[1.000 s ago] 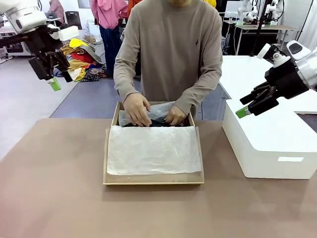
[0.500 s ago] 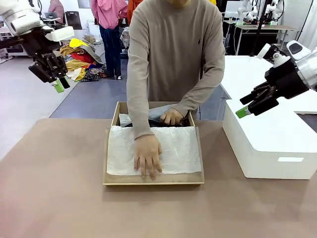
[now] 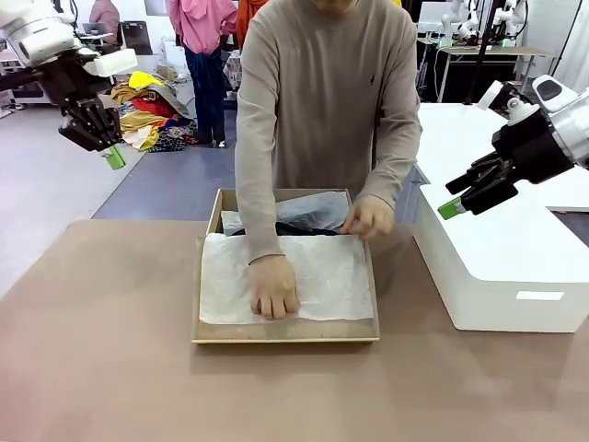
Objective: Pack the shoes into the box.
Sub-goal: Close the Shoes Box.
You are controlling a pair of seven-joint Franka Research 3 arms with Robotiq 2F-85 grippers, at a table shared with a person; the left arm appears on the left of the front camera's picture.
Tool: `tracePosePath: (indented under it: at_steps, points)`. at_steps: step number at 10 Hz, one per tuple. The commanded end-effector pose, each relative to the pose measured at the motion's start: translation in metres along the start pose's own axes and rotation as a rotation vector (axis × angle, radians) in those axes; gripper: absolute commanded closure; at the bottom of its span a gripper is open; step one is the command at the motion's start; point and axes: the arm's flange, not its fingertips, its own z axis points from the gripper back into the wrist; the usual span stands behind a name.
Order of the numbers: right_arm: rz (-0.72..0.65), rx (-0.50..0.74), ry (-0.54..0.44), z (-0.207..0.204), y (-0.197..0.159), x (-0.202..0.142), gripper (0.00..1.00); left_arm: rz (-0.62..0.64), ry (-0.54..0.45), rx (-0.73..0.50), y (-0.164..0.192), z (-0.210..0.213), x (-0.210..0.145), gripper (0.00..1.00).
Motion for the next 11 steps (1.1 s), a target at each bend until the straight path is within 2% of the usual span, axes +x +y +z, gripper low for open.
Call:
tracePosePath:
  at_steps: [1,2,3,6,11]
  points:
    - [0.024,0.009,-0.034,-0.002,-0.004,0.001,0.00,0.041,-0.035,0.021,-0.002,0.002,-0.002,1.00]
    - [0.024,0.009,-0.034,-0.002,-0.004,0.001,0.00,0.119,0.001,0.039,-0.003,0.006,-0.002,1.00]
    - [0.024,0.009,-0.034,-0.002,-0.004,0.001,0.00,0.009,-0.002,0.003,0.000,0.001,-0.001,1.00]
    - [0.024,0.009,-0.034,-0.002,-0.004,0.001,0.00,0.040,0.001,0.010,0.001,0.002,-0.001,1.00]
    - [0.024,0.009,-0.034,-0.002,-0.004,0.001,0.00,0.122,-0.163,0.017,0.013,-0.030,-0.039,1.00]
